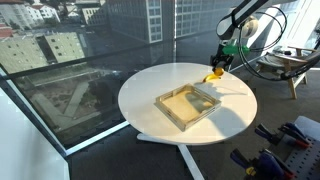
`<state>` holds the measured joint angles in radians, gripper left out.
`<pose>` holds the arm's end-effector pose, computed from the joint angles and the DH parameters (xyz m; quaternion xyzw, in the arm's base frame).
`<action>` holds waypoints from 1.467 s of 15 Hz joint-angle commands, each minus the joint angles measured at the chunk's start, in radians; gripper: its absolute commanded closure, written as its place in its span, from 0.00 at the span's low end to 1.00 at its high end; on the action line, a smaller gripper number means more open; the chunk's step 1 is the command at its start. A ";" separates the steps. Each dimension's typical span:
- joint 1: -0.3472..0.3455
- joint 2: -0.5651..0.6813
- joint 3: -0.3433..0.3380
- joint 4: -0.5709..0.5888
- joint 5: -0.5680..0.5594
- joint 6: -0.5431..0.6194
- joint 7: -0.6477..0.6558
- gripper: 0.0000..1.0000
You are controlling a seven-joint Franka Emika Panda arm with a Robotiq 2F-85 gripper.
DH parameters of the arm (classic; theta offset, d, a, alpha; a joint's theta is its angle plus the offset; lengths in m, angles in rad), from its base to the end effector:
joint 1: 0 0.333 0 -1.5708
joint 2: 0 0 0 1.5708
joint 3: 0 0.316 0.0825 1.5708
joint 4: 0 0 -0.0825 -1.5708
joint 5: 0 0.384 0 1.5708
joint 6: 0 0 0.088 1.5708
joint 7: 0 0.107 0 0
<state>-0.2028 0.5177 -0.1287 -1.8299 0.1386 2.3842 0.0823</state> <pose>0.6188 -0.2053 0.2552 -0.9692 0.2447 -0.0234 0.0142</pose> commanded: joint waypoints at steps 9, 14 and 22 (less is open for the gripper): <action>0.002 0.000 0.004 -0.003 0.003 -0.001 -0.002 0.57; 0.014 -0.005 0.027 0.004 0.009 -0.001 -0.011 0.57; 0.059 -0.025 0.061 0.000 0.001 0.019 -0.029 0.57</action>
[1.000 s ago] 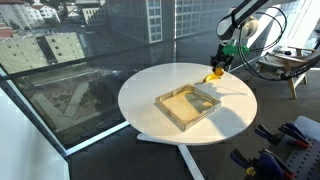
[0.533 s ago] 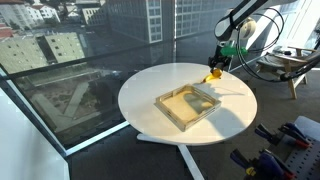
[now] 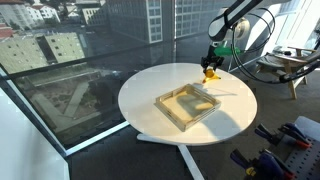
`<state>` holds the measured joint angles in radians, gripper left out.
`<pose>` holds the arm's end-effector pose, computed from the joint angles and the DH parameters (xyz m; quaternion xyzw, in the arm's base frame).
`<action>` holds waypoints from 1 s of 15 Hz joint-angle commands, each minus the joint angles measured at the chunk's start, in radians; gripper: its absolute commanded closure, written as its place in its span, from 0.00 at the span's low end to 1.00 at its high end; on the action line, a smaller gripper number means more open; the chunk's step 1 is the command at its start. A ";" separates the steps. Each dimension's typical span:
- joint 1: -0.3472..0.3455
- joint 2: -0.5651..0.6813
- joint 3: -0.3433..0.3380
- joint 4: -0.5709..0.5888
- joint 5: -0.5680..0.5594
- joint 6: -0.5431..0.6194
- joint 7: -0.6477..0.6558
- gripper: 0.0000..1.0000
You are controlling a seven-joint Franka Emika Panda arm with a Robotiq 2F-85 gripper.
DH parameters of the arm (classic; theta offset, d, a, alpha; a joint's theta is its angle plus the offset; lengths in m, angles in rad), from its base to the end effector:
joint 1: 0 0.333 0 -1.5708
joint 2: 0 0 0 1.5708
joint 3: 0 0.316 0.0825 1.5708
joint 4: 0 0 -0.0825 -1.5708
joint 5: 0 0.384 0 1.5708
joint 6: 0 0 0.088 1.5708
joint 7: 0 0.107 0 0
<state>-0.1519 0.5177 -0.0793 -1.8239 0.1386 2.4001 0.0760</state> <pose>0.6389 -0.1454 0.2577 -0.9797 0.1961 -0.0328 0.0264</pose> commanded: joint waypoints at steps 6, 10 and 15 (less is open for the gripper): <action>0.024 -0.041 0.048 -0.019 0.006 0.009 -0.074 0.57; 0.028 -0.054 0.073 -0.027 0.012 0.003 -0.111 0.57; 0.032 -0.064 0.105 -0.036 0.021 -0.008 -0.145 0.57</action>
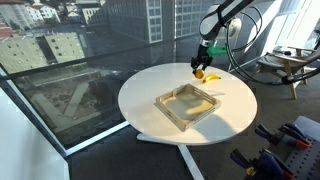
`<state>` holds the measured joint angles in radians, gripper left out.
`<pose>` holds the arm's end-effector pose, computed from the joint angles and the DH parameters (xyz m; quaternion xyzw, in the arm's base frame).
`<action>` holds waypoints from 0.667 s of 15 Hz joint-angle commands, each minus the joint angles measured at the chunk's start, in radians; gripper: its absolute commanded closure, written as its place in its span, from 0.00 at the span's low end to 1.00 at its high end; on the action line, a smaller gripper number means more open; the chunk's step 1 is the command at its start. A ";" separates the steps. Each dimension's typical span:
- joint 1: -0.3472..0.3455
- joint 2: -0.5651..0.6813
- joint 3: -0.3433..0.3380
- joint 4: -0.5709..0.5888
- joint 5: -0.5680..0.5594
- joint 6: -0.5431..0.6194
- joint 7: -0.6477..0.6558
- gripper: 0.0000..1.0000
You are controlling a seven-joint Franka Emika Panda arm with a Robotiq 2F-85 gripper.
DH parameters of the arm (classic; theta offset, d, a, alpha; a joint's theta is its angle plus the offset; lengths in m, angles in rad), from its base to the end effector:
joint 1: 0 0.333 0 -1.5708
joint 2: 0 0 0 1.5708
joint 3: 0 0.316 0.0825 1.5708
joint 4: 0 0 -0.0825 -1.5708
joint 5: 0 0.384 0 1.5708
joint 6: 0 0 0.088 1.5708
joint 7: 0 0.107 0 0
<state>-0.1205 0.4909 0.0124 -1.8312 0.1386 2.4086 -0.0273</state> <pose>0.6518 -0.0705 0.2720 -0.9936 0.0905 -0.0464 0.0484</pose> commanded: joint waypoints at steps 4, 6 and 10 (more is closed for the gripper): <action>0.010 -0.042 0.028 -0.037 0.019 -0.028 -0.046 0.57; 0.016 -0.044 0.034 -0.040 0.021 -0.043 -0.045 0.57; 0.029 -0.042 0.042 -0.042 0.022 -0.058 -0.044 0.57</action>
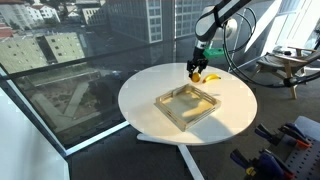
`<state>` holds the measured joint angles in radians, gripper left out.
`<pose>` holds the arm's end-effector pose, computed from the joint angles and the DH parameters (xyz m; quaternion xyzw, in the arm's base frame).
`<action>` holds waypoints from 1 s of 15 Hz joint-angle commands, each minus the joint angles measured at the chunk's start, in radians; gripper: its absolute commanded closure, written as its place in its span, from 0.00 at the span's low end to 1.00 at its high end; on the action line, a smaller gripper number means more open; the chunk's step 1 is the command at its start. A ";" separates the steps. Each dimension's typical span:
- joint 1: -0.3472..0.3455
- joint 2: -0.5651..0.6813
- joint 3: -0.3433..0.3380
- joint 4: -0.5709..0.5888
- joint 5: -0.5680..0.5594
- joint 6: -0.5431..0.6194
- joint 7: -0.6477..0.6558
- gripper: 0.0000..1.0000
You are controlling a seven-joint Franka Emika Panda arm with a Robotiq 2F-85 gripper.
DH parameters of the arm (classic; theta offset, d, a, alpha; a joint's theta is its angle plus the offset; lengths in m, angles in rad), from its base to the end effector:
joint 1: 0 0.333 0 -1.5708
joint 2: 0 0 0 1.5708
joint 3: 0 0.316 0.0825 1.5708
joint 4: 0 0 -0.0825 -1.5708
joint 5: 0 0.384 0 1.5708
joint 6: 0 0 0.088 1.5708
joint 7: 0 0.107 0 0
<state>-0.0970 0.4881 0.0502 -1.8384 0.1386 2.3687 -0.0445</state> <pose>0.6489 -0.0310 0.2674 -0.9965 0.0528 -0.0237 0.0601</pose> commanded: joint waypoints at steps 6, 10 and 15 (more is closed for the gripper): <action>0.027 -0.028 0.005 -0.048 0.012 0.019 -0.029 0.57; 0.036 -0.020 0.005 -0.067 0.008 0.062 -0.031 0.57; 0.042 -0.005 0.010 -0.087 0.008 0.113 -0.033 0.57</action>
<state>-0.0551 0.4911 0.0555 -1.9024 0.1386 2.4528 -0.0508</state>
